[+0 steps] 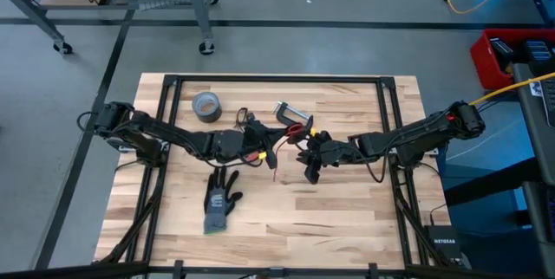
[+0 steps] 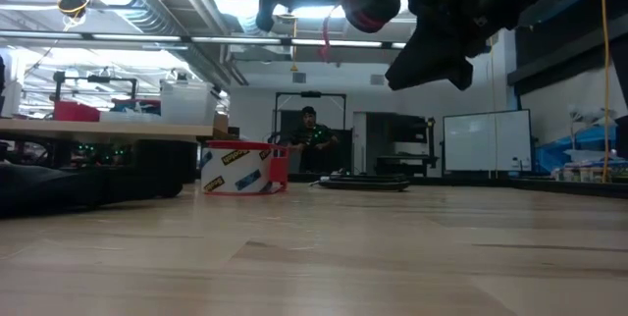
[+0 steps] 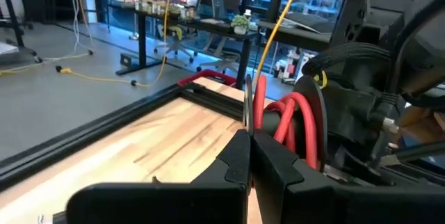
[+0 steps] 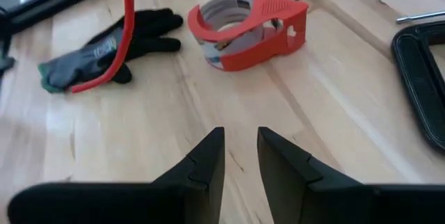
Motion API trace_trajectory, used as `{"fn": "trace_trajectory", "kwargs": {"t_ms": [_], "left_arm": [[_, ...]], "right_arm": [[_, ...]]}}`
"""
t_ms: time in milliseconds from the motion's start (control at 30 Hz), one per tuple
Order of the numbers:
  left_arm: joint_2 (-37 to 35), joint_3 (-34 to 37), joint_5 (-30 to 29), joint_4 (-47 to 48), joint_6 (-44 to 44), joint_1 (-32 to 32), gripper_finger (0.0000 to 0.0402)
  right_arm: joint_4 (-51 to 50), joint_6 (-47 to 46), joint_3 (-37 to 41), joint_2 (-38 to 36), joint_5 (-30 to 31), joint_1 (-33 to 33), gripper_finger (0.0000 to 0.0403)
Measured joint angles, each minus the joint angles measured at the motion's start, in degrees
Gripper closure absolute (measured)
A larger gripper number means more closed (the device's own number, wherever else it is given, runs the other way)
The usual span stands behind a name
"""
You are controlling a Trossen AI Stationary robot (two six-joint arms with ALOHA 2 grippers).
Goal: Coil cords
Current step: Coil the red wire onto the spool
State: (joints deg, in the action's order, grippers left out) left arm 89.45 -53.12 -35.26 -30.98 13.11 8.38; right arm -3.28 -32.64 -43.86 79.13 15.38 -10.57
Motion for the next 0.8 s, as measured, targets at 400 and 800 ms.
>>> {"fn": "trace_trajectory", "kwargs": {"t_ms": [400,800], "left_arm": [[0.0,0.0,-3.1,-5.6,-3.2,-2.4,0.0401],[0.0,0.0,-3.1,-11.9,-6.6,-2.9,0.0401]], "right_arm": [[8.4,-1.4,0.0,0.0,14.4,-6.9,0.0313],[23.2,-2.9,0.0,6.4,12.7,-6.7,0.0313]]}}
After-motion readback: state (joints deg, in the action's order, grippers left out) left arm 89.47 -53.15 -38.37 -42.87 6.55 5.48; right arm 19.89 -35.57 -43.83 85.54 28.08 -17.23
